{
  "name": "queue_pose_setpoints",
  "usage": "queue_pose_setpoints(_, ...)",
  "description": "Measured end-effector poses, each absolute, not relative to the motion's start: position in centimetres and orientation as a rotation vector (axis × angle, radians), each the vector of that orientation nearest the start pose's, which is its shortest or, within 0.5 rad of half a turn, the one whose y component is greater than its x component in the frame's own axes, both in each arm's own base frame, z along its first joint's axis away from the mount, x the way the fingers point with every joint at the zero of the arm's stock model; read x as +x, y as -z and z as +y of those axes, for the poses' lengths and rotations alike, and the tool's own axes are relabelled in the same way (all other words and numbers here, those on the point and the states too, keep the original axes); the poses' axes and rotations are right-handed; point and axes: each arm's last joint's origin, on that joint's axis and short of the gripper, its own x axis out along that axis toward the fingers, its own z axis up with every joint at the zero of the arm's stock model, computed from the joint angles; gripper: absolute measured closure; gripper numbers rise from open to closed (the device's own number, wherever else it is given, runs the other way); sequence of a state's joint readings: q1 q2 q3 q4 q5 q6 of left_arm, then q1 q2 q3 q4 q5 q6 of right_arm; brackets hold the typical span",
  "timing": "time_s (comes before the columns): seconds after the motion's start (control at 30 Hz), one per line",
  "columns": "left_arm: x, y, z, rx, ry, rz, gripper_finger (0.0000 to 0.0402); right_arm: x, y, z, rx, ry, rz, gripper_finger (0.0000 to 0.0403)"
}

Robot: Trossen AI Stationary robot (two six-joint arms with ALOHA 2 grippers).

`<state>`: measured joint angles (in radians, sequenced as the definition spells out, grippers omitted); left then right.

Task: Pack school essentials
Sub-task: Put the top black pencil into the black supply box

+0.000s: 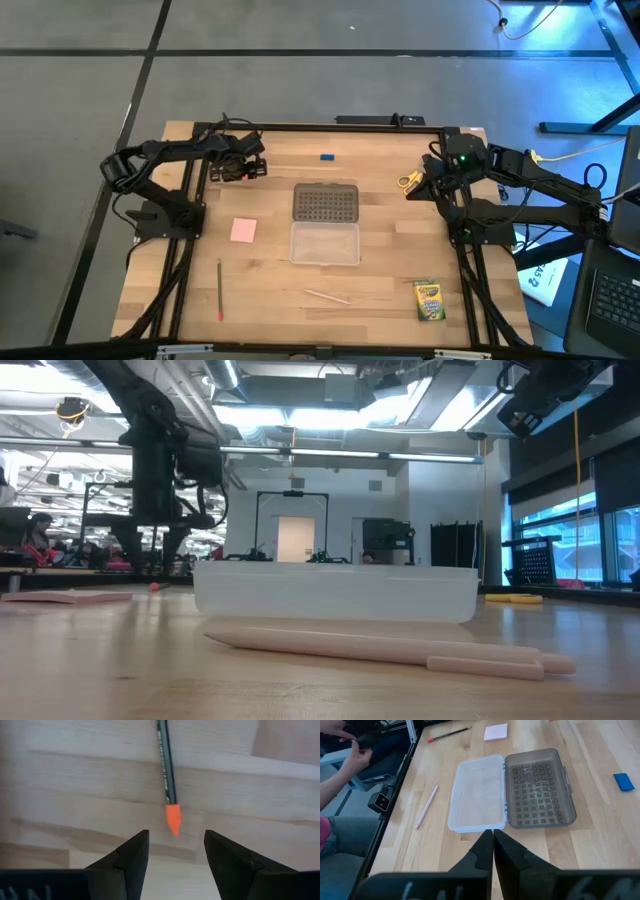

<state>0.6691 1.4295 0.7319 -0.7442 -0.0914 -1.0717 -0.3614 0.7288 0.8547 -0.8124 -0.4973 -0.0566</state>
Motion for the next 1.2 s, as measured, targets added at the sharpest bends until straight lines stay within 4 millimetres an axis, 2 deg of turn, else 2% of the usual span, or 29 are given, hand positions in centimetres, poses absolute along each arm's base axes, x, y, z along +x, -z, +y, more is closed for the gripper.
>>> queue_pose_setpoints(0.27,17.8,-13.6,15.0,-1.250,-1.362,1.027,0.0215,12.7,-31.1,-3.3,0.230,-0.148,0.620,0.0386)
queue_pose_setpoints(0.87,17.8,-13.7,15.1,-1.222,-1.378,1.011,0.0215,12.7,-31.1,-3.3,0.230,-0.148,0.620,0.0386)
queue_pose_setpoints(1.2,17.7,-13.7,15.0,-1.214,-1.393,1.019,0.0232,12.7,-31.1,-3.3,0.230,-0.148,0.620,0.0386)
